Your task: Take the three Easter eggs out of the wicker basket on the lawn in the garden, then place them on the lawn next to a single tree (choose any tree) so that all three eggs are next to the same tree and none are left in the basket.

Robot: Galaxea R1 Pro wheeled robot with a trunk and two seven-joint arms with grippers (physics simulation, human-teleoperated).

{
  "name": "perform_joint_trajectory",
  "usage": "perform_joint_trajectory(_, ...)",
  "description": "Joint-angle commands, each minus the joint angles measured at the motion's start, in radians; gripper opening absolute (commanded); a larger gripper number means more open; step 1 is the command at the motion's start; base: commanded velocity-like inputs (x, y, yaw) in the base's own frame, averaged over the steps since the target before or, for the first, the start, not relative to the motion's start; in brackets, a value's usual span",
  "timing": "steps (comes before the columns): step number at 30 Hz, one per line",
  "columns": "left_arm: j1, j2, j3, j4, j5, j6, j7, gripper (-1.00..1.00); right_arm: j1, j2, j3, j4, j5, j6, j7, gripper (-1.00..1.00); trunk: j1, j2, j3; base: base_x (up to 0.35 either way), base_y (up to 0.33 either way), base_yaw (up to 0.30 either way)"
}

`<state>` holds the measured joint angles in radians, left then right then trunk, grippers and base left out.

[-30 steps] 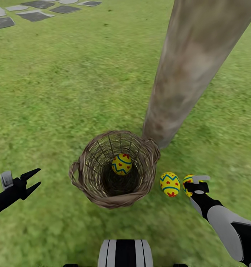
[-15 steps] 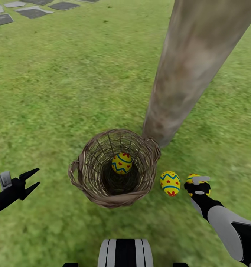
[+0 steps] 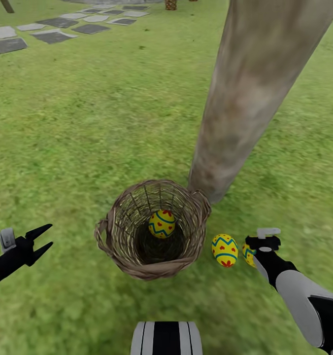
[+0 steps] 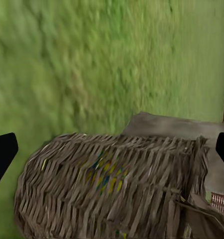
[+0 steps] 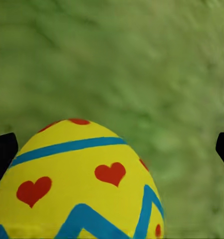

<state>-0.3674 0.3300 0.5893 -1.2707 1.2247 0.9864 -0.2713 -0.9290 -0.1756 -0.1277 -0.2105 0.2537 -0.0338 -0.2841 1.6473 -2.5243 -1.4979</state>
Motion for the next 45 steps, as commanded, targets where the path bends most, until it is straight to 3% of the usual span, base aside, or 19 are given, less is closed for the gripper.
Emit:
perform_joint_trajectory(1, -0.001, 0.000, 0.001, 0.001, -0.010, 0.005, -0.008, 1.00, -0.001, 0.001, -0.007, -0.012, 0.012, 0.060, 0.000, 1.00, -0.001, 0.000, 0.003, 0.000, 0.000, 0.000)
perform_joint_trajectory(2, -0.001, 0.000, 0.001, 0.001, -0.011, 0.006, -0.007, 1.00, 0.001, 0.002, -0.007, -0.068, 0.011, 0.149, 0.001, 1.00, -0.001, 0.000, 0.007, 0.000, 0.000, 0.000)
perform_joint_trajectory(4, -0.001, 0.001, 0.001, 0.001, -0.014, 0.009, -0.004, 1.00, 0.003, 0.001, -0.008, -0.134, 0.009, 0.228, 0.011, 1.00, -0.002, 0.001, 0.015, 0.000, 0.000, 0.000)
perform_joint_trajectory(5, -0.001, 0.002, 0.001, 0.001, -0.015, 0.010, -0.002, 1.00, 0.007, -0.001, -0.009, -0.163, 0.008, 0.291, 0.036, 1.00, -0.002, 0.001, 0.019, 0.000, 0.000, 0.000)
perform_joint_trajectory(6, -0.001, 0.005, 0.001, 0.002, -0.016, 0.011, -0.001, 1.00, 0.009, -0.002, -0.010, -0.190, 0.004, 0.363, 0.107, 1.00, -0.003, 0.001, 0.023, 0.000, 0.000, 0.000)
perform_joint_trajectory(7, -0.001, 0.018, 0.000, 0.003, -0.014, 0.012, 0.000, 1.00, 0.010, -0.006, -0.012, -0.212, 0.001, 0.438, 0.246, 1.00, -0.003, 0.001, 0.027, 0.000, 0.000, 0.000)
perform_joint_trajectory(8, -0.001, 0.029, 0.001, 0.003, -0.011, 0.013, -0.001, 1.00, 0.011, -0.034, -0.013, -0.237, 0.000, 0.521, 0.426, 1.00, -0.004, 0.002, 0.031, 0.000, 0.000, 0.000)
perform_joint_trajectory(9, -0.001, 0.039, 0.002, 0.003, -0.010, 0.013, -0.001, 1.00, 0.011, -0.071, -0.013, -0.259, 0.000, 0.585, 0.571, 1.00, -0.004, 0.002, 0.034, 0.000, 0.000, 0.000)
perform_joint_trajectory(10, -0.001, 0.049, 0.001, 0.004, -0.009, 0.014, -0.002, 1.00, 0.011, -0.119, -0.014, -0.286, -0.001, 0.649, 0.768, 1.00, -0.005, 0.002, 0.038, 0.000, 0.000, 0.000)
perform_joint_trajectory(13, -0.001, 0.055, 0.002, 0.027, -0.008, 0.015, -0.006, 1.00, 0.013, -0.227, -0.015, -0.317, -0.006, 0.703, 1.198, 1.00, -0.006, 0.003, 0.050, 0.000, 0.000, 0.000)
perform_joint_trajectory(16, -0.001, 0.055, 0.003, 0.043, -0.007, 0.014, -0.008, 1.00, 0.013, -0.275, -0.015, -0.317, -0.008, 0.716, 1.492, 1.00, -0.007, 0.004, 0.061, 0.000, 0.000, 0.000)
perform_joint_trajectory(18, -0.001, 0.055, 0.003, 0.045, -0.007, 0.014, -0.008, 1.00, 0.013, -0.306, -0.016, -0.317, -0.008, 0.741, 1.645, 1.00, -0.008, 0.004, 0.069, -0.084, 0.000, 0.000)
perform_joint_trajectory(24, -0.001, 0.056, 0.003, 0.045, -0.007, 0.014, -0.008, 1.00, 0.013, -0.318, -0.017, -0.315, -0.012, 0.748, 1.747, 1.00, -0.011, 0.005, 0.092, -0.305, 0.000, 0.000)
perform_joint_trajectory(26, -0.001, 0.056, 0.003, 0.045, -0.007, 0.014, -0.008, 1.00, 0.013, -0.318, -0.037, -0.320, -0.039, 0.749, 1.836, 1.00, -0.012, 0.006, 0.100, -0.296, 0.000, 0.000)
perform_joint_trajectory(28, -0.001, 0.055, 0.003, 0.043, -0.007, 0.014, -0.008, 1.00, 0.013, -0.318, -0.045, -0.323, -0.070, 0.749, 1.853, 1.00, -0.013, 0.006, 0.108, -0.124, 0.000, 0.000)
perform_joint_trajectory(31, -0.001, 0.056, 0.003, 0.042, -0.007, 0.014, -0.008, 1.00, 0.013, -0.316, -0.047, -0.327, -0.139, 0.755, 1.855, 1.00, -0.014, 0.007, 0.119, -0.035, 0.000, 0.000)
perform_joint_trajectory(33, -0.001, 0.056, 0.003, 0.042, -0.007, 0.014, -0.008, 1.00, 0.013, -0.313, -0.047, -0.345, -0.163, 0.774, 1.855, 1.00, -0.015, 0.008, 0.127, -0.007, 0.000, 0.000)
perform_joint_trajectory(39, -0.001, 0.055, 0.003, 0.043, -0.008, 0.014, -0.008, 1.00, 0.013, -0.308, -0.044, -0.465, -0.164, 0.842, 1.855, 1.00, -0.018, 0.009, 0.150, -0.001, 0.000, 0.000)
perform_joint_trajectory(45, -0.001, 0.055, 0.003, 0.045, -0.008, 0.014, -0.008, 1.00, 0.014, -0.306, -0.044, -0.485, -0.165, 0.850, 1.855, 1.00, -0.020, 0.010, 0.174, 0.000, 0.000, 0.000)
